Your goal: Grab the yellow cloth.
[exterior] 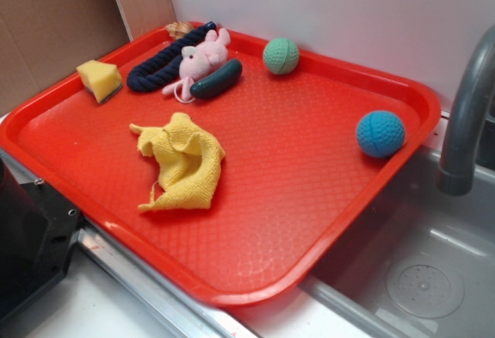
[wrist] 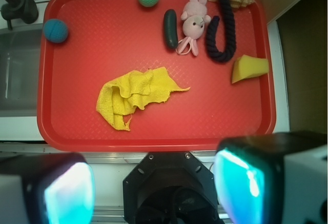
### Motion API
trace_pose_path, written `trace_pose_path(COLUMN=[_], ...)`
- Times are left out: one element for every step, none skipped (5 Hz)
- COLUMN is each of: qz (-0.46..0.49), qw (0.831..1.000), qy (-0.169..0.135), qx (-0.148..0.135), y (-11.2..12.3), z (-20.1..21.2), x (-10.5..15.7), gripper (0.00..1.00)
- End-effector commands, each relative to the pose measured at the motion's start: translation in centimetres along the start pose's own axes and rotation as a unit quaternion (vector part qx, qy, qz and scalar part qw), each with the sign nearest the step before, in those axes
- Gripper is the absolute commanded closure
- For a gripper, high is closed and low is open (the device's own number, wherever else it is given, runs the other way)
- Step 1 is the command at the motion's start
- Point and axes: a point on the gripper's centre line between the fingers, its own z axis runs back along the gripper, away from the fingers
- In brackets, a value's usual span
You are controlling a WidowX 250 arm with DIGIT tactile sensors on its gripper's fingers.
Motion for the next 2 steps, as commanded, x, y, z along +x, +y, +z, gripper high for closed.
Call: trace_pose_path(qz=[0.000, 0.003], qw=[1.000, 1.000], qy=[0.000, -0.004], qx=[0.000, -0.013], y=[0.0, 0.3], z=[0.0, -5.2], x=[0.0, 1.6], gripper=[0.00, 0.00])
